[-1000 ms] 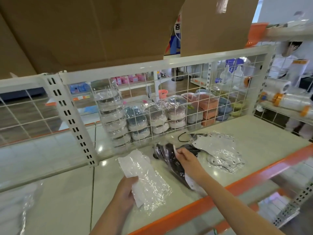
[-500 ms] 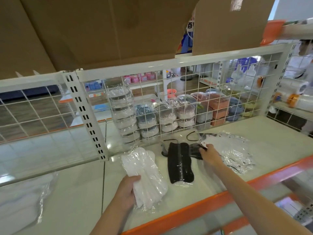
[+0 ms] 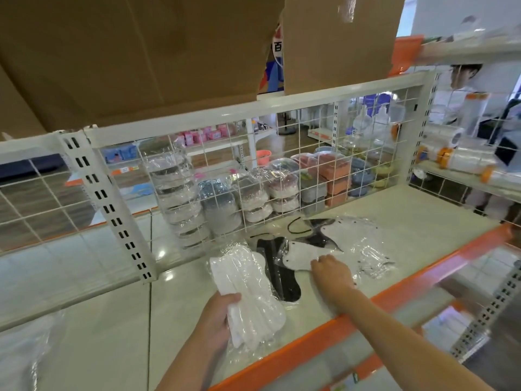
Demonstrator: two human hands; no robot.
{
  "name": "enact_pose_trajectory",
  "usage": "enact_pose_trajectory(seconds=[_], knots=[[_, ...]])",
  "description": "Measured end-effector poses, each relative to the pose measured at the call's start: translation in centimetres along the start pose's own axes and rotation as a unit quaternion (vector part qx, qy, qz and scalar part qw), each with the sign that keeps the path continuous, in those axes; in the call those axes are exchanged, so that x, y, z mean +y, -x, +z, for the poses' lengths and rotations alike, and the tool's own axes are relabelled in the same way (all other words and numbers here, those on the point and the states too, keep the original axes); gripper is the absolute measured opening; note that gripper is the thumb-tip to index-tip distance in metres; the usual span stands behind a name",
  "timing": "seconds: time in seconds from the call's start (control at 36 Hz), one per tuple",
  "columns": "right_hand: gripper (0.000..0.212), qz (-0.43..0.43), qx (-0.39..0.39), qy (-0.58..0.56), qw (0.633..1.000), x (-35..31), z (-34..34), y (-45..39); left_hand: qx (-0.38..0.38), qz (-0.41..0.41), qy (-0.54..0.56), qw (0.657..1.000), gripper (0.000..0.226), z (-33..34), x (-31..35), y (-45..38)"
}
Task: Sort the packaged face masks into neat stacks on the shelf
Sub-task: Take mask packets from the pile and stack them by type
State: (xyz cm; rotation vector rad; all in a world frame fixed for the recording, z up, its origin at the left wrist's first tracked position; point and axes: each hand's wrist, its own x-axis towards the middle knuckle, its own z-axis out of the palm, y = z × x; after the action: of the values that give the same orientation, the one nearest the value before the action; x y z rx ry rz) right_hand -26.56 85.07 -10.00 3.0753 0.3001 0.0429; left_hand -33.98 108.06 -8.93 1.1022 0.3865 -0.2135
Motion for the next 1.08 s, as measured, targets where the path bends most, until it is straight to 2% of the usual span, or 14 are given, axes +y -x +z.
enact_pose_trajectory(seconds=[0.06,0.14,0.19,0.28,0.33,0.39,0.47,0.5,0.61,0.72,0.86,0.94,1.03,1.08], knots=[[0.024,0.002,0.017,-0.043,0.999,-0.7,-0.5,0.1,-0.001,-0.003,0.003,1.0,0.036,0.2,0.1,-0.2],[0.017,0.021,0.041,-0.252,0.967,-1.4,-1.6,-0.4,-0.005,-0.007,0.01,1.0,0.035,0.2,0.2,-0.5],[0.013,0.032,0.023,-0.44,0.897,-1.7,-2.6,-1.0,-0.003,-0.005,0.018,1.0,0.031,0.0,0.2,-0.6],[0.019,0.119,0.034,-0.655,0.745,-0.9,-3.6,-2.0,0.0,0.0,0.022,1.0,0.027,-0.3,0.2,-0.5],[0.013,0.169,0.026,-0.686,0.707,0.1,-3.6,-2.7,0.009,-0.002,0.027,1.0,0.026,-0.6,0.3,-0.5],[0.016,0.221,0.023,-0.622,0.751,1.3,-2.9,-3.4,0.022,-0.005,0.027,0.999,0.026,-0.9,0.3,-0.4],[0.036,0.261,0.004,-0.335,0.905,3.5,-1.1,-3.2,0.034,-0.006,0.018,0.999,0.03,-1.4,0.4,-0.4],[0.043,0.264,-0.009,-0.243,0.933,4.1,-0.5,-2.9,0.039,-0.008,0.014,0.999,0.03,-1.5,0.4,-0.4],[0.051,0.27,-0.038,-0.126,0.954,5.6,1.1,-1.5,0.04,-0.011,0.01,0.999,0.027,-1.4,0.3,-0.4],[0.032,0.195,-0.007,-0.054,0.979,5.3,0.7,-1.4,0.029,-0.014,0.003,0.999,0.023,-0.8,0.1,-0.8],[0.025,0.152,0.039,-0.234,0.959,3.4,-0.7,-1.5,0.012,-0.016,-0.003,1.0,0.023,0.2,0.0,-1.0],[0.02,0.089,0.04,-0.455,0.885,2.4,-2.1,-1.4,-0.002,-0.016,0.001,1.0,0.024,0.3,-0.1,-1.1],[0.022,0.093,-0.009,-0.688,0.72,2.0,-3.4,-1.0,-0.015,-0.015,0.016,1.0,0.042,0.3,0.0,-1.1],[0.021,0.091,-0.043,-0.767,0.633,1.9,-3.9,-1.0,-0.023,-0.014,0.028,0.999,0.054,0.2,-0.1,-1.1]])
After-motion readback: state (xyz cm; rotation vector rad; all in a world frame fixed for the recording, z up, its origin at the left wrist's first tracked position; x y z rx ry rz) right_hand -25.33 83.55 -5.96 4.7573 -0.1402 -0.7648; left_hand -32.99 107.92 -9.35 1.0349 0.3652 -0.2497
